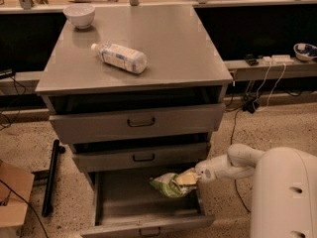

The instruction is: Place green jalapeno chip bag into bottom drawer

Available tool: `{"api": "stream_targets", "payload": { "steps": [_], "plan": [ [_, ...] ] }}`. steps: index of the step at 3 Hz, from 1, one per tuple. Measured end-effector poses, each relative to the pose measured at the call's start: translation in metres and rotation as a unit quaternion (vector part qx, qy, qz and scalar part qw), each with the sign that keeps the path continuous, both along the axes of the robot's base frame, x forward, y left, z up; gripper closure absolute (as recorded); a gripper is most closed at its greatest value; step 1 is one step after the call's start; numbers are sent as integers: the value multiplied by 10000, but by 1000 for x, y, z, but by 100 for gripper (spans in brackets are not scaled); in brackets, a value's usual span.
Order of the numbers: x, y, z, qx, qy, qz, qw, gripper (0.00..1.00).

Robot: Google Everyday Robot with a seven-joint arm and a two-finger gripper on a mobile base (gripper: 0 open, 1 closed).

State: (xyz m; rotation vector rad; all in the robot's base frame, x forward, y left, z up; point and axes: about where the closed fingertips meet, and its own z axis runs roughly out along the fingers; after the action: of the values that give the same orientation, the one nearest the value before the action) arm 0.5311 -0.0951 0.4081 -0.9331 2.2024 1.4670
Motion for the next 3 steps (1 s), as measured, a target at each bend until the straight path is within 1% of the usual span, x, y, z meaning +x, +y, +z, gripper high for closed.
{"api": "stream_targets", "payload": {
  "steps": [1,2,3],
  "plan": [
    [-6,0,-68,-50,278,-491,9984,100],
    [-8,1,-106,-105,403,-771,9962,100],
    [-6,6,-140,-105,514,-1024,9934,100]
  ]
}}
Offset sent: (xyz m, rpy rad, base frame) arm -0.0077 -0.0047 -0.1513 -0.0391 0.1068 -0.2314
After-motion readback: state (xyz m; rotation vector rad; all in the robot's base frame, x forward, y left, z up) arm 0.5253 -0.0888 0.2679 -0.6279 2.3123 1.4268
